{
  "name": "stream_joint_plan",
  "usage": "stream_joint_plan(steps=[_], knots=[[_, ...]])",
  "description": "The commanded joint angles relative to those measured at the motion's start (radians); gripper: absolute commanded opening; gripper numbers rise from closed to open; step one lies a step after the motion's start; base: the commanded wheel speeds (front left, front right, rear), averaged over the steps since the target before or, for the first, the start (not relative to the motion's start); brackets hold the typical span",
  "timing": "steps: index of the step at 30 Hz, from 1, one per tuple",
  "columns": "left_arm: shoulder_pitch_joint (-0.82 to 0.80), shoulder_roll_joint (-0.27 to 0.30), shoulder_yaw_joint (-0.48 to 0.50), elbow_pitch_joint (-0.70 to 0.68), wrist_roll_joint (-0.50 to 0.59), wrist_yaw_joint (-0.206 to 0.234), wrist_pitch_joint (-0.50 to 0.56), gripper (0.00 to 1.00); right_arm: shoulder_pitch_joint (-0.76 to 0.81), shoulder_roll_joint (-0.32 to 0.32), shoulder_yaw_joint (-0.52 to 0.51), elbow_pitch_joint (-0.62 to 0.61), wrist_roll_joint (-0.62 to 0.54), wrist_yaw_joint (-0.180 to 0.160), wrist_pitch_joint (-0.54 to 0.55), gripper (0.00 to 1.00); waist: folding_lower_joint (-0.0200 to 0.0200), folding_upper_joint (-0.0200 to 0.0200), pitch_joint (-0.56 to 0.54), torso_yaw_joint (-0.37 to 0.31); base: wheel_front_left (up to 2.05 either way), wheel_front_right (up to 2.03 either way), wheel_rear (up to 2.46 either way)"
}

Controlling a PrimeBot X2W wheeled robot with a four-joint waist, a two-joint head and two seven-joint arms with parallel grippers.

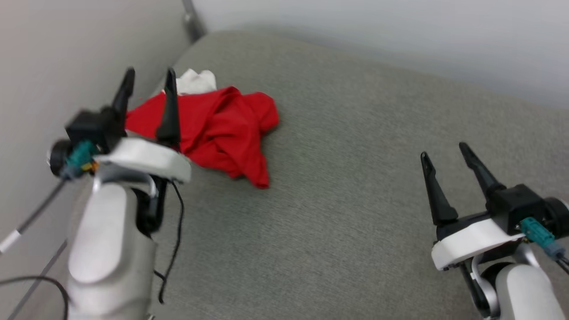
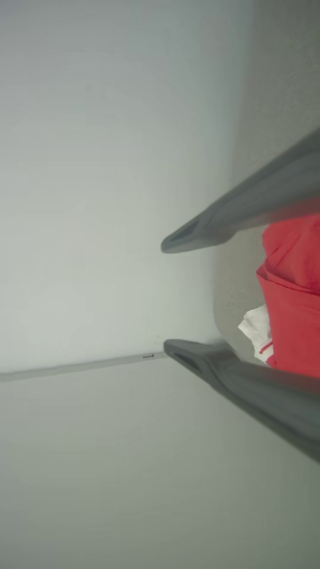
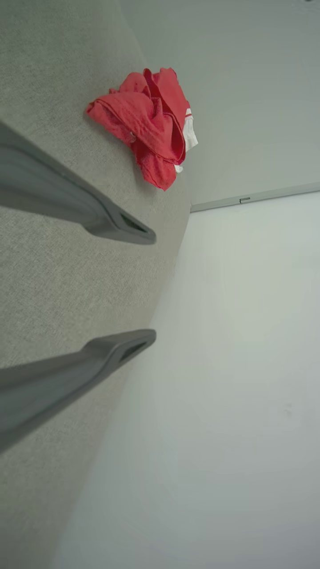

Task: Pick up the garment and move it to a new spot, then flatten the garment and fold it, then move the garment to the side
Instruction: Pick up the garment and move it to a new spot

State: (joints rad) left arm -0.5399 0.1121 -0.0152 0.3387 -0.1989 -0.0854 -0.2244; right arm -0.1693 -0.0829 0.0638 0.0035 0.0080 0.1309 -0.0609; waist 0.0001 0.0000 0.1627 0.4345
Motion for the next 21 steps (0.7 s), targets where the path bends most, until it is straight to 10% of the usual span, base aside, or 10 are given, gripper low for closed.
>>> stream_joint_plan(steps=[1, 21], knots=[[-0.044, 0.016, 0.004, 0.019, -0.014, -0.009, 0.028, 1.0, -0.019, -0.013, 0.0, -0.009, 0.003, 0.0, 0.005, 1.0, -0.0001, 0.0, 0.084, -0.078, 0.0, 0.0, 0.0], [-0.212, 0.336, 0.012, 0.384, -0.247, -0.045, 0.759, 1.0, -0.151, -0.033, 0.017, 0.047, 0.052, 0.0, -0.074, 1.0, -0.0001, 0.0, 0.351, -0.295, 0.0, 0.0, 0.0]])
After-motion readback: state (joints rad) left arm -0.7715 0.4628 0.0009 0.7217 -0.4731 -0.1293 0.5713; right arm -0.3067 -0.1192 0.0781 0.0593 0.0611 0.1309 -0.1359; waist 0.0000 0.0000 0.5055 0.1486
